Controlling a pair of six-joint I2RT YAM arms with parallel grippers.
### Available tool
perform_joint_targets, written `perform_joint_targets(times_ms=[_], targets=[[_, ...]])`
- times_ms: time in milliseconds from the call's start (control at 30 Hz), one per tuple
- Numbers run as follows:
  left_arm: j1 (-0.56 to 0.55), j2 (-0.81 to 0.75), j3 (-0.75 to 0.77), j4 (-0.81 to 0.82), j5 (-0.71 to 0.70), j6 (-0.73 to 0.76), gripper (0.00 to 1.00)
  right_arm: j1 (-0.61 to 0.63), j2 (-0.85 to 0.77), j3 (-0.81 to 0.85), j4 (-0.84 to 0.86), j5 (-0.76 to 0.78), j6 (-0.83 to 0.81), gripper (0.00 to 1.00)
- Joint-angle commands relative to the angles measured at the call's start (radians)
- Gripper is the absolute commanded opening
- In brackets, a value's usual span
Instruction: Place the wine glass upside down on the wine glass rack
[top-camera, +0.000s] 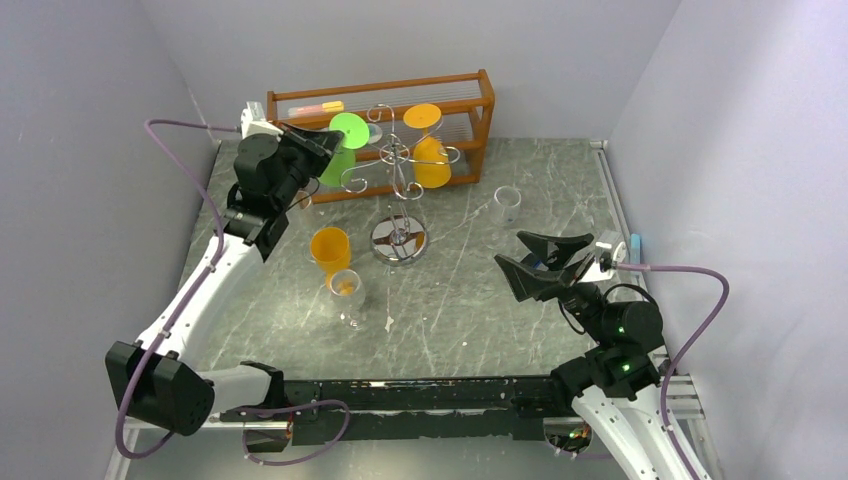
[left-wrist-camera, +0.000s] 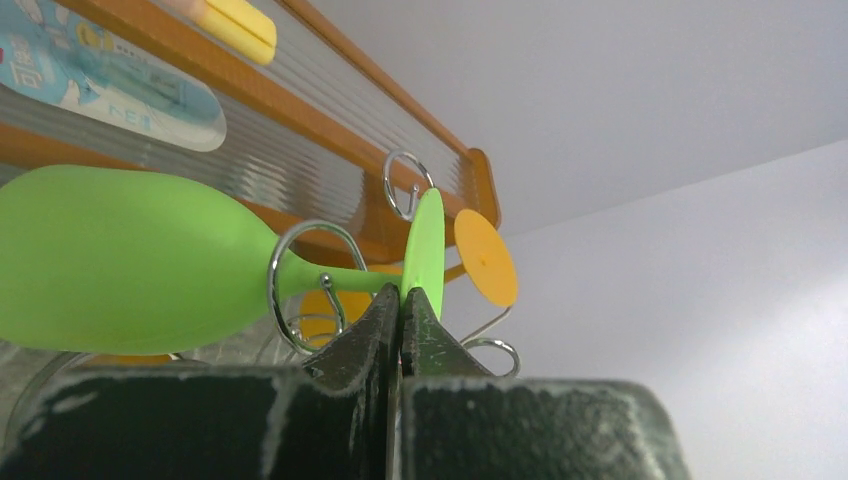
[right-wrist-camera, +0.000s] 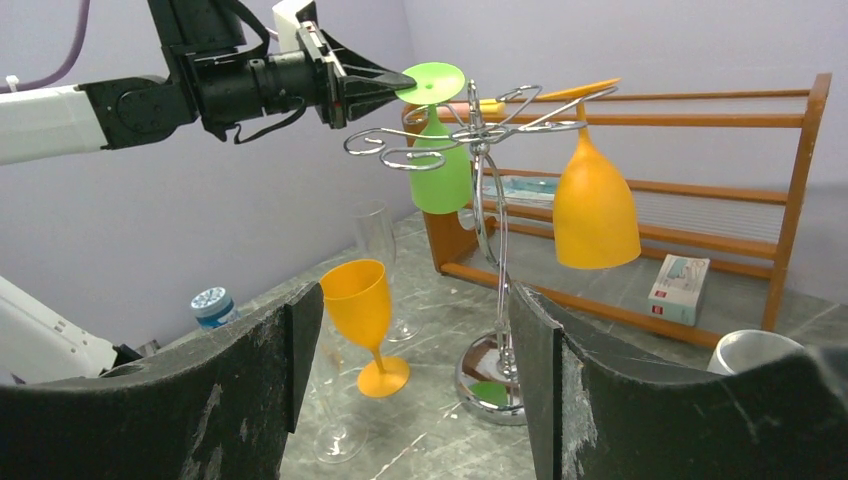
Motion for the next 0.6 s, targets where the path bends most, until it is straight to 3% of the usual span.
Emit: perform_joint_targets(times_ms=[0,567], targets=[[0.041,0.009,-0.013,0.092,0.038,0.0,0.05,0.002,-0.01,0.024,-0.01,0.014,-0.005,0.72],[0.13,-0.038,-0.077,0.066,0.136,-0.028,0.05,0.001,0.008,0.022,0.003,0.009,0.009,0.72]])
